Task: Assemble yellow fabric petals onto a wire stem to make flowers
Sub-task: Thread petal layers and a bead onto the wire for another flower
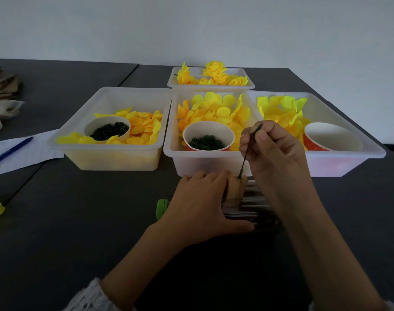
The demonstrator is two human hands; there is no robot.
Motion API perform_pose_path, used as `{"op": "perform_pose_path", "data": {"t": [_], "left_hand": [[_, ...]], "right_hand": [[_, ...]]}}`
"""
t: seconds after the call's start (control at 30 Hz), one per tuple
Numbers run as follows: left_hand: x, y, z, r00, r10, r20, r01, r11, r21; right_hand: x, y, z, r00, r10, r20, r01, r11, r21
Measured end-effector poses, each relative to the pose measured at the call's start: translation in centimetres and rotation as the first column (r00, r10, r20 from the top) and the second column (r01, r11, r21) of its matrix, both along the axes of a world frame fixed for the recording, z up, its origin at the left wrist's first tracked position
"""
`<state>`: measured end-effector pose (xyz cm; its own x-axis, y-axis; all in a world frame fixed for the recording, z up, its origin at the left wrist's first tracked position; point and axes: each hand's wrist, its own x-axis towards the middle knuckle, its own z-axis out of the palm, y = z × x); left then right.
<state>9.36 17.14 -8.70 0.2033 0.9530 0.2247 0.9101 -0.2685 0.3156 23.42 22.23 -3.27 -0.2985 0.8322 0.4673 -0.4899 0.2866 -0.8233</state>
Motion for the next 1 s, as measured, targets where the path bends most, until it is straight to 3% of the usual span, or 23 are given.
{"op": "perform_pose_path", "data": {"t": [0.7, 1.0], "left_hand": [[-0.1, 0.0, 0.0, 1.0, -0.019, 0.024, 0.02, 1.0, -0.016], [-0.1, -0.1, 0.1, 1.0, -0.016, 0.026, 0.016, 1.0, -0.007]], "right_hand": [[0.0, -0.1, 0.4, 1.0, -0.024, 0.018, 0.023, 0.998, 0.05], [0.9, 0.1, 1.1, 0.942, -0.196, 0.274, 0.117, 0.953, 0.279]]}}
